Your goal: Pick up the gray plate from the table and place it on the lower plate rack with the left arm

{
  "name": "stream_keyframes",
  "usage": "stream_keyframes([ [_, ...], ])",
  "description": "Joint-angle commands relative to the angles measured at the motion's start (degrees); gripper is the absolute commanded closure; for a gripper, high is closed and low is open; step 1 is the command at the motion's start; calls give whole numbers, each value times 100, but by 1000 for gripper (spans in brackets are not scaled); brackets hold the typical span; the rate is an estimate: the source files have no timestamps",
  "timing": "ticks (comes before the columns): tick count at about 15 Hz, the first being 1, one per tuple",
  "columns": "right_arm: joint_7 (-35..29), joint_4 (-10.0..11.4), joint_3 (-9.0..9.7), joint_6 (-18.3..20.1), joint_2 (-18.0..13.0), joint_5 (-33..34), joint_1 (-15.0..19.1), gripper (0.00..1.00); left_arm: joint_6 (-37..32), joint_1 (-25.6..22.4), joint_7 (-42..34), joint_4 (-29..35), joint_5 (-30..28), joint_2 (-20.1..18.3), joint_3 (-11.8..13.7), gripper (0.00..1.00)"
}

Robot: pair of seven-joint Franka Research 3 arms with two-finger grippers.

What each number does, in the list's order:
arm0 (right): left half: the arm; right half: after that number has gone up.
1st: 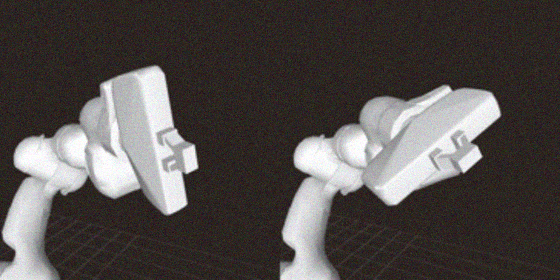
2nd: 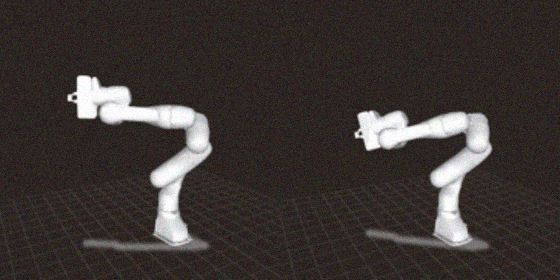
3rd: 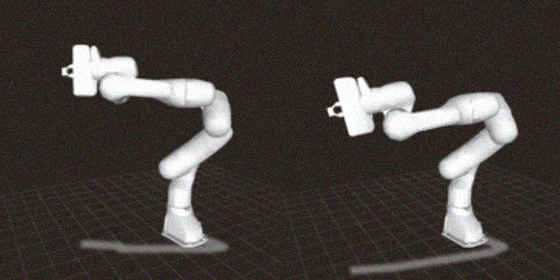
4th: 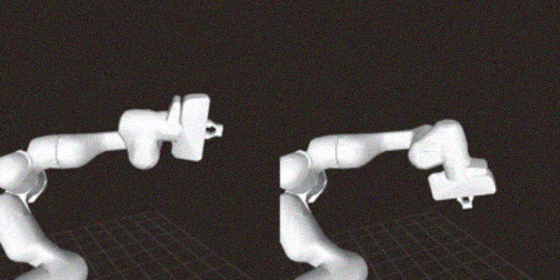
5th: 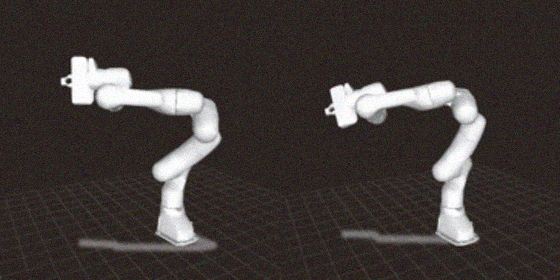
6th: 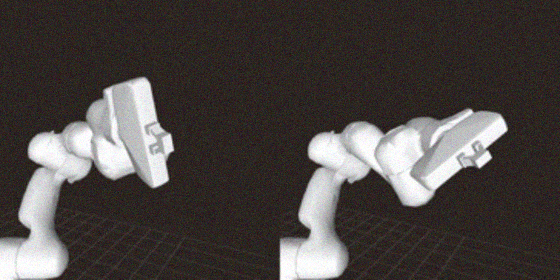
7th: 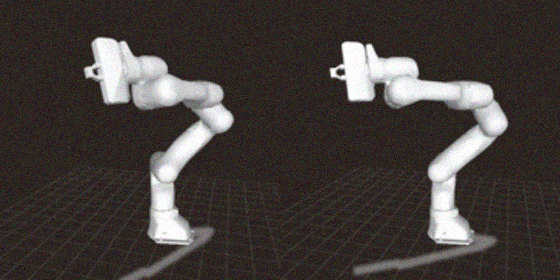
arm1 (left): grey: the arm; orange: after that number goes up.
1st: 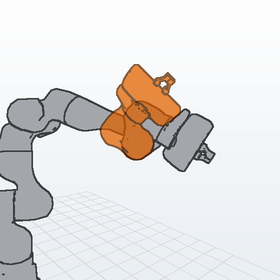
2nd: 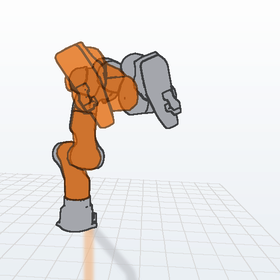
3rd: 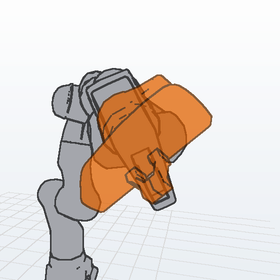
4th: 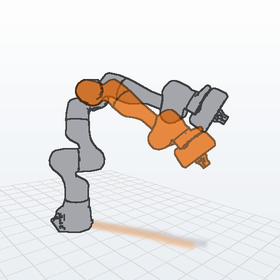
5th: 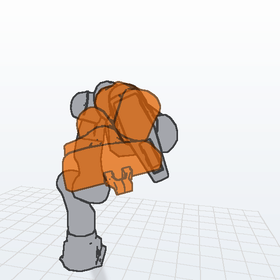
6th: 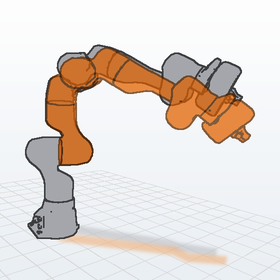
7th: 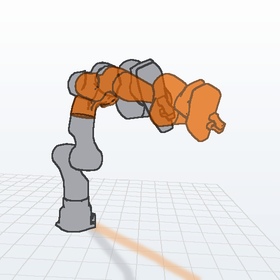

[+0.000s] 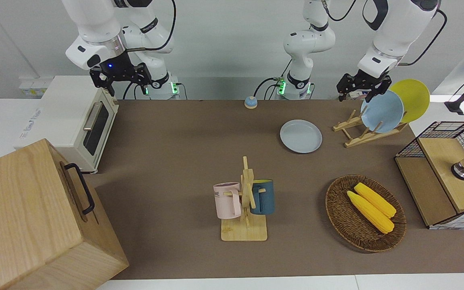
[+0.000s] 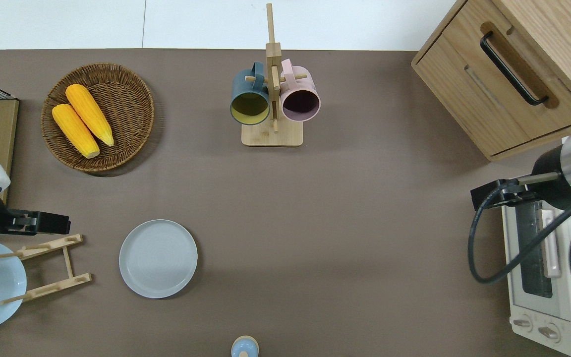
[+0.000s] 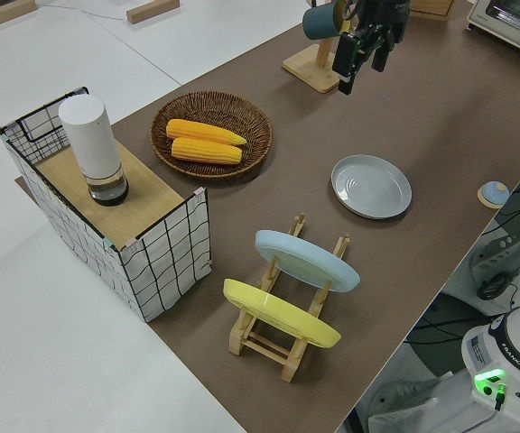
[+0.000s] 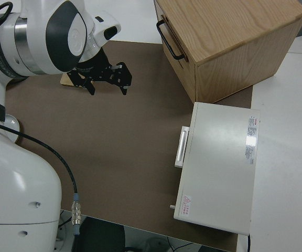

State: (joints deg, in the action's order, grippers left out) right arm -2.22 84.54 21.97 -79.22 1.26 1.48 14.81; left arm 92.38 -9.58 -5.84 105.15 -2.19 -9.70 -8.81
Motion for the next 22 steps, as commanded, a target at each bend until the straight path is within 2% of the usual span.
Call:
stream_keyframes([
  [1,-68,-43,123,73,-12,37,136,17,-132,-35,-41,-144,-80,29,-7,7],
  [11,-68,-43,114,65,-12,37,136,17,-141,17,-5,-135,-62,38,-42,9],
  [14,-68,-43,123,65,-12,37,136,17,-150,0,266,-91,-45,29,-42,7],
  [22,-68,-34,123,65,-12,37,136,17,-97,-70,206,541,-71,-164,-16,7],
])
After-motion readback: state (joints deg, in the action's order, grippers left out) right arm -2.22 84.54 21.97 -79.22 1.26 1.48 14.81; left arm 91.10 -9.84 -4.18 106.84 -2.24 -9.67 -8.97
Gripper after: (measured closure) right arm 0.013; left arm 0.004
